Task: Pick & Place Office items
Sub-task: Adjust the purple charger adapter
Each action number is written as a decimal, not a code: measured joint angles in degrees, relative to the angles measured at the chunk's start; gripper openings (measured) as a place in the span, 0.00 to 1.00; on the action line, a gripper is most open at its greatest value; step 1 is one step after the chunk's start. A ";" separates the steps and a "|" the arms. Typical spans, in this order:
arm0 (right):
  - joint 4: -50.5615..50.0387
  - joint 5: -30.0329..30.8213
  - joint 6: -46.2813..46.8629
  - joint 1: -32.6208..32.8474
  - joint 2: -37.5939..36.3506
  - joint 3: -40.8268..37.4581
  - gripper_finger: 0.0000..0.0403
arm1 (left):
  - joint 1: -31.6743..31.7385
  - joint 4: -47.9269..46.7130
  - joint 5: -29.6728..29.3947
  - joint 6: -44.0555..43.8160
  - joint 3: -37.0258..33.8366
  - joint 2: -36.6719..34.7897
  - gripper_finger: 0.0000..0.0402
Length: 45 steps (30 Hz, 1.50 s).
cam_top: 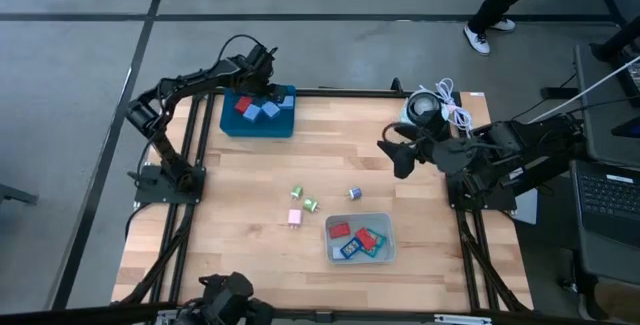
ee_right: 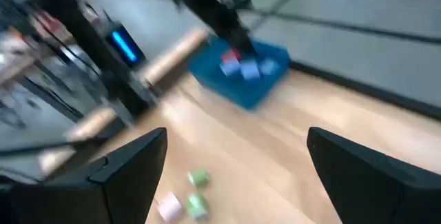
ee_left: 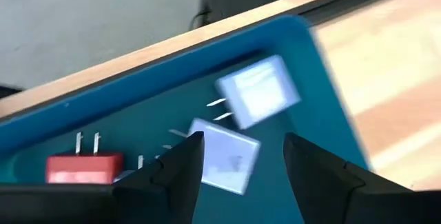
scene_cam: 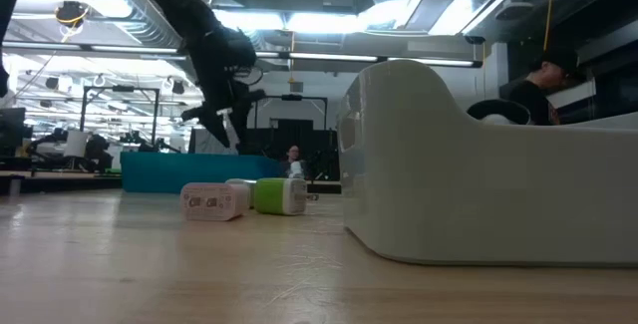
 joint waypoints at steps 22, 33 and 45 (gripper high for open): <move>-3.95 -33.97 29.39 -6.99 6.99 -23.55 0.69 | -17.78 -17.31 -1.91 0.45 0.00 -22.83 0.49; 9.73 -44.00 25.13 -15.02 8.57 -36.07 0.61 | -25.88 -18.32 -4.97 -5.68 0.02 -28.99 0.49; 16.26 -49.80 10.75 -17.62 23.38 -28.83 0.54 | -31.33 -20.69 -8.72 -8.47 0.00 -32.41 0.49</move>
